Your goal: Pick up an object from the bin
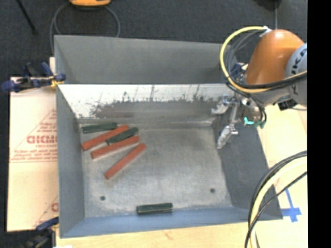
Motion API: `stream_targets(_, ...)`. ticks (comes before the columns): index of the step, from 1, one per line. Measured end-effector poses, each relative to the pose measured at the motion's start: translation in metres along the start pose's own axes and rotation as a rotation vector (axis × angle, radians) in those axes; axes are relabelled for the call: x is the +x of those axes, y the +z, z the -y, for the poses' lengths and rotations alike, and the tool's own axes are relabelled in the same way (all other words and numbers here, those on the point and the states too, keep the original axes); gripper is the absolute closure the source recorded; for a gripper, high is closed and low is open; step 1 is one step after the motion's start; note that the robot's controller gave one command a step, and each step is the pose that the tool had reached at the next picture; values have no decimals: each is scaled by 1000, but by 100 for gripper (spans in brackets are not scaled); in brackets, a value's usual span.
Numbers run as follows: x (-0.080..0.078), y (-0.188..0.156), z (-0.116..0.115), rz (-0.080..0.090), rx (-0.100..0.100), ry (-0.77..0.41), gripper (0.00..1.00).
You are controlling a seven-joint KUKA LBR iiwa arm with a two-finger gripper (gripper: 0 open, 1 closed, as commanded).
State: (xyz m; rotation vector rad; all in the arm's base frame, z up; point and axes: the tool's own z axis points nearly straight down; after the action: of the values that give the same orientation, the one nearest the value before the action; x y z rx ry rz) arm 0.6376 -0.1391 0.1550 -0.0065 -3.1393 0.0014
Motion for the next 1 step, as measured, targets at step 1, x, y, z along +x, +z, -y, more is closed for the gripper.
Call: stream_targets(1,-2,-5,-1,8,2,-5,100)
